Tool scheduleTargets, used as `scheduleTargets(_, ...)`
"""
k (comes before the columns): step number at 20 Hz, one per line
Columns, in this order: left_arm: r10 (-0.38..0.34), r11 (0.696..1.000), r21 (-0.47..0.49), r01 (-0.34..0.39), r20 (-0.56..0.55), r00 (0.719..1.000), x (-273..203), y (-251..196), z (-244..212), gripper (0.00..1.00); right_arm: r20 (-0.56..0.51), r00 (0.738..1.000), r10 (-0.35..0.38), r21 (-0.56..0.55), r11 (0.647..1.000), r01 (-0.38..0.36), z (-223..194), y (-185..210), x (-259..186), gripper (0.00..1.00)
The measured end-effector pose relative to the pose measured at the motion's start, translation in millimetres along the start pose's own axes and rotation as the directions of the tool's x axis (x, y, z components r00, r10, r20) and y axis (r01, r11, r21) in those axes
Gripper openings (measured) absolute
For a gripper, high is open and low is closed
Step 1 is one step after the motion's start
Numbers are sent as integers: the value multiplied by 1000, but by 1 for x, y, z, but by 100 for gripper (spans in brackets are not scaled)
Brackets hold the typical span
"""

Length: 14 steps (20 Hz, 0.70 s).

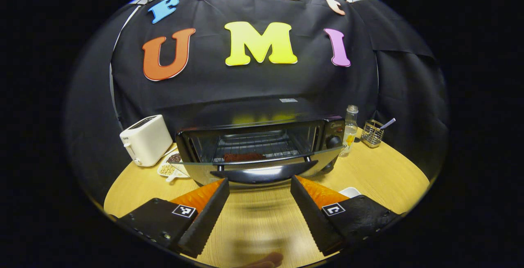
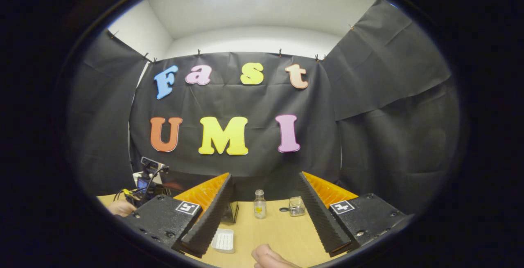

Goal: Open the electric oven with the left hand, put the food in, and close the electric oven.

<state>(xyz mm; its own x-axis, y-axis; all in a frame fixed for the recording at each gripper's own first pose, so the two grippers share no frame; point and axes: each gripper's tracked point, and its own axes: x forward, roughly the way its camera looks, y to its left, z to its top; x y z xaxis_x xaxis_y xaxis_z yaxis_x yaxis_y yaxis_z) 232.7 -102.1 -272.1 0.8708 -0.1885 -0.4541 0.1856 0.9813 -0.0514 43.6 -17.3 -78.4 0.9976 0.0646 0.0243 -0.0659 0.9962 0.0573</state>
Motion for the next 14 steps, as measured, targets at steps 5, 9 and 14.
scheduleTargets(5,91,996,1,-91,42,995,3,32,16,96,17,1000,-1,3,1000,1,7,-1,-25,96)
scheduleTargets(9,109,994,-1,-110,111,988,-46,36,34,96,33,999,-8,36,999,7,14,-1,-49,96)
scheduleTargets(14,99,995,-22,-97,238,966,-153,23,63,96,33,999,-27,72,997,24,22,1,-82,96)
